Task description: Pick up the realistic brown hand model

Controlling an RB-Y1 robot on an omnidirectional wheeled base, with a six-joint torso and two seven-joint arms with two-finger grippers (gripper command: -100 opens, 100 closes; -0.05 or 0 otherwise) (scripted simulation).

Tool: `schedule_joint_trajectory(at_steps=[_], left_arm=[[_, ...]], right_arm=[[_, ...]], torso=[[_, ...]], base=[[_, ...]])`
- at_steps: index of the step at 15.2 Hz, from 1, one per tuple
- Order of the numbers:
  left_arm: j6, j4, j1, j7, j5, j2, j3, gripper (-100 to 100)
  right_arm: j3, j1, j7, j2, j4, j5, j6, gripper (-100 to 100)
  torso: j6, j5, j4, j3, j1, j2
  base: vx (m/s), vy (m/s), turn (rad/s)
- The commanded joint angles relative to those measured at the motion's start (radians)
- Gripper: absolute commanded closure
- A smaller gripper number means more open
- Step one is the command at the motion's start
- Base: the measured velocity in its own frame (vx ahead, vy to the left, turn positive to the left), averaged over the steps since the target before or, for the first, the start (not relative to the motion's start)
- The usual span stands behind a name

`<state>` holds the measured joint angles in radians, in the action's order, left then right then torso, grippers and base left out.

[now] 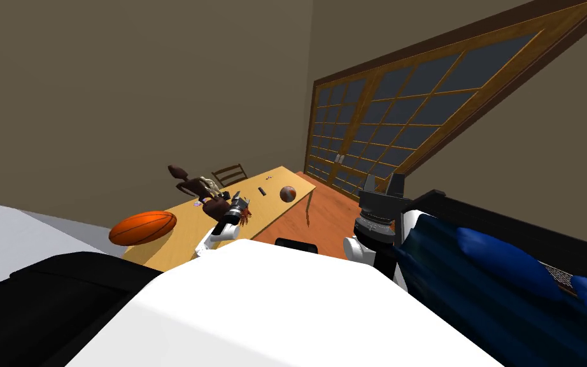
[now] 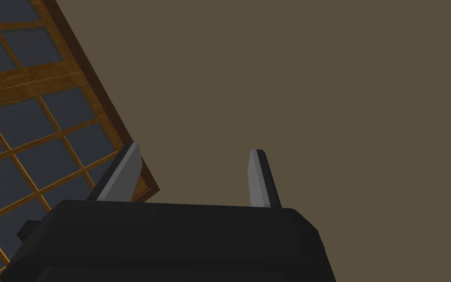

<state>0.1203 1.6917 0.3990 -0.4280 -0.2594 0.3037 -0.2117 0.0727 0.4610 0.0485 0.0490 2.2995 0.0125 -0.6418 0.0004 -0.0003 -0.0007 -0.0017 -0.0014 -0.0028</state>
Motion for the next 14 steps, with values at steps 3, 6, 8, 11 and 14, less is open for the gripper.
schedule_joint_trajectory(at_steps=[3,6,8,11,14], left_arm=[[-0.066,-0.082,-0.018,-0.046,-0.019,0.015,-0.034,-100],[-0.112,-0.139,-0.031,-0.083,-0.036,0.034,-0.063,-100],[-0.159,-0.196,-0.043,-0.121,-0.055,0.053,-0.092,-100],[-0.207,-0.252,-0.056,-0.160,-0.073,0.072,-0.121,-100],[-0.255,-0.295,-0.068,-0.199,-0.091,0.091,-0.151,-100]], right_arm=[[0.000,0.000,0.000,0.000,0.000,0.000,0.000,0],[0.000,0.000,0.000,0.000,0.000,0.000,0.000,0],[0.000,0.000,0.000,0.000,0.000,0.000,0.000,0],[0.000,0.000,0.000,0.000,0.000,0.000,0.000,0],[0.000,0.000,0.000,0.000,0.000,0.000,0.000,0]], torso=[[0.000,0.000,0.000,0.000,0.000,-0.001],[0.000,0.000,0.000,0.000,0.000,0.000],[0.000,0.000,0.000,0.000,0.000,0.000],[0.000,0.000,0.000,0.000,0.000,0.000],[0.000,0.000,0.000,0.001,0.000,0.001]], base=[[0.043,-0.016,-0.152],[0.035,-0.018,-0.134],[0.032,-0.014,-0.179],[0.044,-0.011,-0.163],[0.026,-0.007,-0.111]])
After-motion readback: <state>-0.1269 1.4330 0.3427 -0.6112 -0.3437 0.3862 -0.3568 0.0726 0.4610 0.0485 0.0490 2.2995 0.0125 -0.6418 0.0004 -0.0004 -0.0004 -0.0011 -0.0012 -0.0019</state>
